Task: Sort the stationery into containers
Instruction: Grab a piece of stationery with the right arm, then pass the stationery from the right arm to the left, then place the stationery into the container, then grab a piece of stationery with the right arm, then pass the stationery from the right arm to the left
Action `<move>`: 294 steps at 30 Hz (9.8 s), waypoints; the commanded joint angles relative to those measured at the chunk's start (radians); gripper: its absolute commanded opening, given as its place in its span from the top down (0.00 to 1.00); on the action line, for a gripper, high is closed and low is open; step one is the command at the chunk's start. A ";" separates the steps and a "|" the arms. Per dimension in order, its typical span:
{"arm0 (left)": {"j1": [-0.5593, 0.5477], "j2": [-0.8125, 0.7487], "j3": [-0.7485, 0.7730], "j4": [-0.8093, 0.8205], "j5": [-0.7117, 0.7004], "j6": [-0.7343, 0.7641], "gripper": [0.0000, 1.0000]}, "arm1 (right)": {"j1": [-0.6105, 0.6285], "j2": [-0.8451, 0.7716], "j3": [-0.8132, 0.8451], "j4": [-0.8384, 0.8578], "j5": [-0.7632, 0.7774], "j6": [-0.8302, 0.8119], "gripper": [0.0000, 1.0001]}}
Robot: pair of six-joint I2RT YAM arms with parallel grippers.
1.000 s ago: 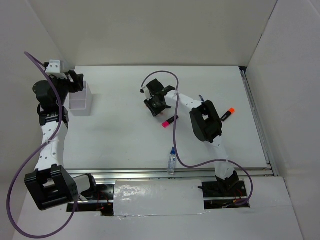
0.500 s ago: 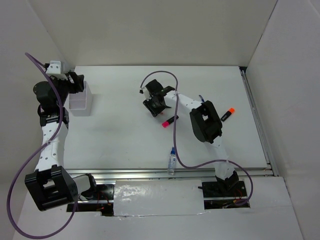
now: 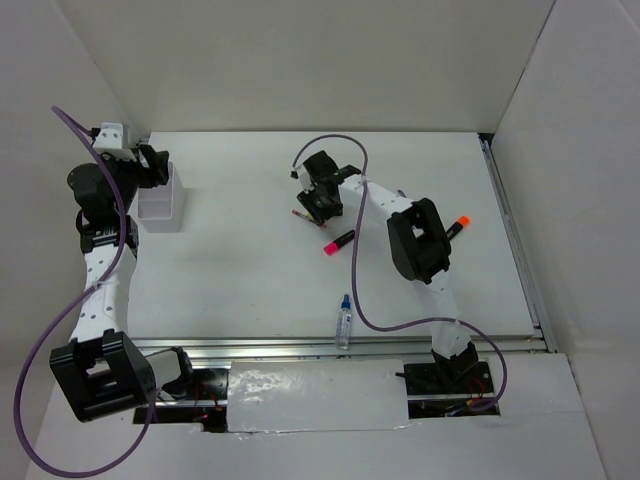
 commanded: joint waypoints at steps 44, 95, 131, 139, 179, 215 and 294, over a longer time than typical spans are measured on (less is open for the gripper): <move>-0.001 -0.048 0.000 -0.034 0.188 0.172 0.25 | 0.132 0.221 0.348 -0.146 -0.057 -0.008 0.78; -0.502 -0.073 0.296 -0.991 0.520 1.350 0.21 | 0.077 -0.311 -0.158 0.163 -0.748 0.724 1.00; -1.040 0.159 0.227 -1.072 0.049 1.610 0.47 | 0.007 -0.431 -0.383 0.291 -0.818 0.925 1.00; -1.064 0.174 0.187 -1.005 -0.016 1.572 0.63 | 0.017 -0.439 -0.389 0.302 -0.824 0.934 1.00; 0.101 0.162 0.147 0.368 0.345 -0.237 1.00 | -0.487 -0.431 -0.138 -0.053 -0.496 0.342 0.38; 0.108 0.641 0.276 0.541 0.124 0.152 0.88 | -0.523 -0.295 -0.058 -0.140 -0.277 0.194 0.39; -0.510 -0.220 -0.056 -0.215 0.176 -0.488 0.34 | 0.277 -0.672 -0.234 -0.053 -0.275 0.000 1.00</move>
